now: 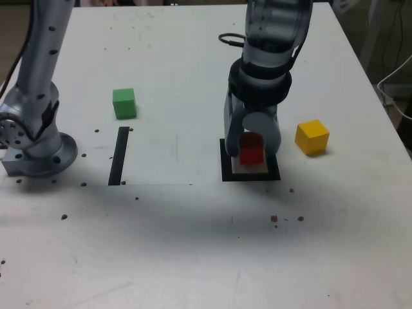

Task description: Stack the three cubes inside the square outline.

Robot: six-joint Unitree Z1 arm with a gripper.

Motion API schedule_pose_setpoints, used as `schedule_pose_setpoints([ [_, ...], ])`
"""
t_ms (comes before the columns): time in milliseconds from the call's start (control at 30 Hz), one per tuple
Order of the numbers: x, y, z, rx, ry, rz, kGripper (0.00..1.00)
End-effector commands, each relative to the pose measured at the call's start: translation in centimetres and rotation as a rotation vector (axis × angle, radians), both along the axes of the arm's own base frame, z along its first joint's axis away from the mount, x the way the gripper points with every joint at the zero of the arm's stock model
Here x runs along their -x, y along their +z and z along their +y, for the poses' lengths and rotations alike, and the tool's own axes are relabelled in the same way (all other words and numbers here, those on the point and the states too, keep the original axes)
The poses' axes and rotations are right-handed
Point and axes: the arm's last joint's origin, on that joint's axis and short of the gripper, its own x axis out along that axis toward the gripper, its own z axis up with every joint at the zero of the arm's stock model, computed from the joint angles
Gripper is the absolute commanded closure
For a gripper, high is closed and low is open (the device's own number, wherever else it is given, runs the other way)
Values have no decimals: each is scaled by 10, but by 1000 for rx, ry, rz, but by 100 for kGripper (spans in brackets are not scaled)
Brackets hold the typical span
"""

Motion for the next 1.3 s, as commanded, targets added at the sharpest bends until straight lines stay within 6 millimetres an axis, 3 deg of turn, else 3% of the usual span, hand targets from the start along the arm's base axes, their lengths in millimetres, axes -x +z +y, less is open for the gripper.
schedule_pose_setpoints([
  [0, 1, 0, 2, -11, -4, 13, 89],
  [500, 2, -1, 0, 41, -28, 45, 75],
  [567, 2, -1, 0, 43, -34, 44, 62],
  [700, 2, 0, 0, 48, -58, 42, 19],
  [800, 4, 0, 1, 41, -66, 44, 4],
  [1267, 6, 19, 4, -12, -74, -11, 1],
])
